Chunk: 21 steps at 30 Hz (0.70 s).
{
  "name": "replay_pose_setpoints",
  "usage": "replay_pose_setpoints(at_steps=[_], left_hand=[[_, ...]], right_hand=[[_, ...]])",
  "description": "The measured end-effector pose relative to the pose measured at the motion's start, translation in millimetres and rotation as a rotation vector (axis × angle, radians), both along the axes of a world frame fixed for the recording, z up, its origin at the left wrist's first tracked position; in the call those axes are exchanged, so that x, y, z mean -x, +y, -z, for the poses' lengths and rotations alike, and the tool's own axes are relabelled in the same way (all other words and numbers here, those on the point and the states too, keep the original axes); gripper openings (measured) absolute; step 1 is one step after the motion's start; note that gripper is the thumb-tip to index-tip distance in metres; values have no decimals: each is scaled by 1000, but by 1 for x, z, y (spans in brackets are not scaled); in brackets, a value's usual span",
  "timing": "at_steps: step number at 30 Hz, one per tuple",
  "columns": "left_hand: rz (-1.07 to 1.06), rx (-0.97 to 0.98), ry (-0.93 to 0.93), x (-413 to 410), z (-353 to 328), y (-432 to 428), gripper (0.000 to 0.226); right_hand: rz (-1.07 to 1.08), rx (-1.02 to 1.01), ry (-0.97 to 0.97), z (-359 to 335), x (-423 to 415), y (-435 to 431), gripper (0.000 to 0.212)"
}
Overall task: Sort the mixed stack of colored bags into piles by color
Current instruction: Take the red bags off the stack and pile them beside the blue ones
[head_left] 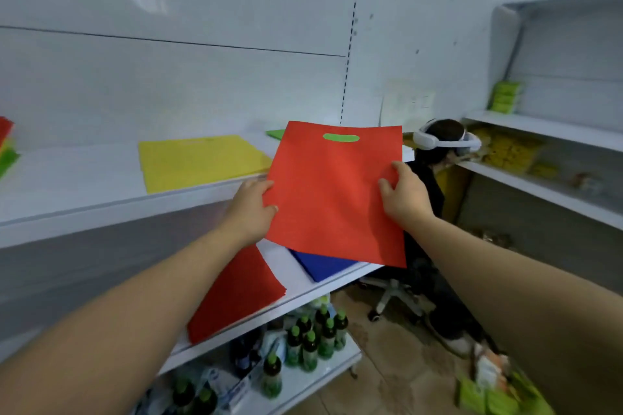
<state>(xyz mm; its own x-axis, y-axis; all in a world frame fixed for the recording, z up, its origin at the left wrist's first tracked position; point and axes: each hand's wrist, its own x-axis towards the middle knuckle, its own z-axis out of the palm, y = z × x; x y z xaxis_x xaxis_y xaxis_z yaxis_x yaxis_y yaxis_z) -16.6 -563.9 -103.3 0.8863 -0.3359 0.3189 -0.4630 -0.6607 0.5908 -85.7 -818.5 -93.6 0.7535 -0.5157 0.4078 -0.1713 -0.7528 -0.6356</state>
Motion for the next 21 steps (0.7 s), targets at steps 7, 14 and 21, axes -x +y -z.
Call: replay_pose_setpoints(at_steps=[7,14,21], left_hand=[[51,-24,133,40,59,-68,55],[10,-39,287,62,124,-63,54],[-141,-28,382,52,163,7,53]], right_hand=[[60,-45,161,59,49,-66,54],[29,-52,284,118,63,-65,53],[-138,-24,350,154,11,-2,50]])
